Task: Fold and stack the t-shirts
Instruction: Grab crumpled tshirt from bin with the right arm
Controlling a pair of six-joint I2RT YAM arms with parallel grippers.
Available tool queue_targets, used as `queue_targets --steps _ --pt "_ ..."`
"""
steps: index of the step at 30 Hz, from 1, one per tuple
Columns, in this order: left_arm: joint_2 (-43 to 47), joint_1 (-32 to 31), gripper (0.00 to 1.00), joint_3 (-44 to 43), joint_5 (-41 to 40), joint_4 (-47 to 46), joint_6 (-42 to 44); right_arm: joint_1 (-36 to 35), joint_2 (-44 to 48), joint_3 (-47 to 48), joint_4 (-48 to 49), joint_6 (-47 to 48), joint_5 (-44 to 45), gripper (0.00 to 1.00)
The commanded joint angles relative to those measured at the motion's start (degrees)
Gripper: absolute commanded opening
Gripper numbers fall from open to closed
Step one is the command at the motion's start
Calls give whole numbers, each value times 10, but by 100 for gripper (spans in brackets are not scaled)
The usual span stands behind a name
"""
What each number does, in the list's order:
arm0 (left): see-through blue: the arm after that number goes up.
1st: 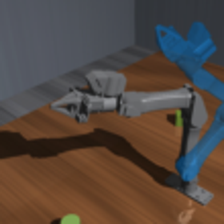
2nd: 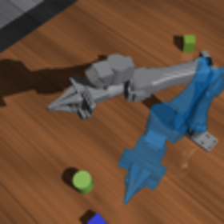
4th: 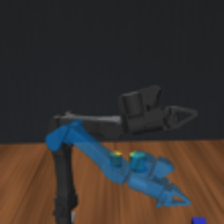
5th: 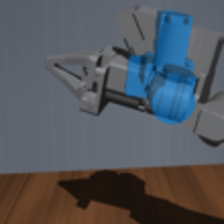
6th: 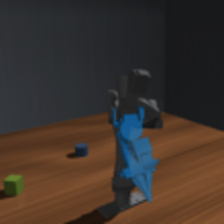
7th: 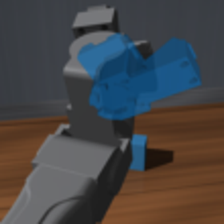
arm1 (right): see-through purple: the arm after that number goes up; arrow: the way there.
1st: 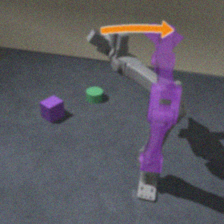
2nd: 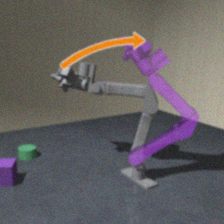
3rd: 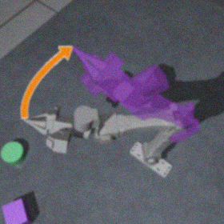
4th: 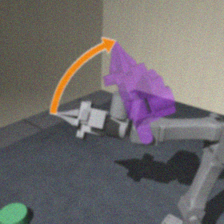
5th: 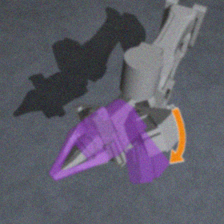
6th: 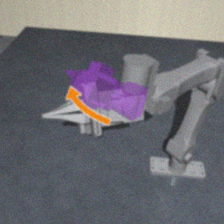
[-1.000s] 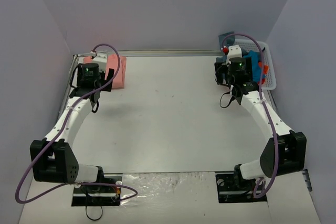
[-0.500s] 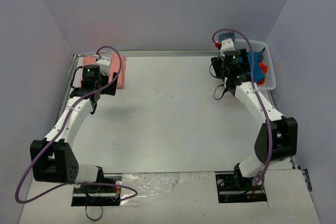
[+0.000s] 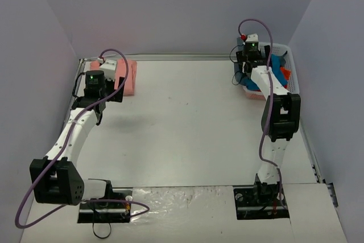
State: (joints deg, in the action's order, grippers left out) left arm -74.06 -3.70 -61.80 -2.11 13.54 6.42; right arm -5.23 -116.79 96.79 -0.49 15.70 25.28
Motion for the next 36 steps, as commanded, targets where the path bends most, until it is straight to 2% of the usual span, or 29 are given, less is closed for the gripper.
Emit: queue_targets --steps 1,11,16,20,22,24,30,36 --pt "4 3 94 -3 7 -10 -5 32 -19 52 -52 -52 -20 99" --pt "-4 2 94 -1 21 -9 -4 91 -49 67 -72 -106 -82 90" --pt "-12 3 94 -2 21 -6 -2 103 -72 69 -80 -104 -116 78" --pt "-13 3 94 -3 38 -3 -1 109 -72 61 -82 -103 -145 77" --pt "-12 2 94 -3 39 -3 -1 109 -61 56 -82 -101 -164 82" --pt "-14 3 94 -2 40 -3 0 110 -47 54 -81 -108 -182 83" --pt "-17 3 94 -3 42 -1 1 112 -4 47 -76 -125 -228 76" --pt "-14 2 94 -3 44 -1 2 113 24 28 -47 -125 -212 75"
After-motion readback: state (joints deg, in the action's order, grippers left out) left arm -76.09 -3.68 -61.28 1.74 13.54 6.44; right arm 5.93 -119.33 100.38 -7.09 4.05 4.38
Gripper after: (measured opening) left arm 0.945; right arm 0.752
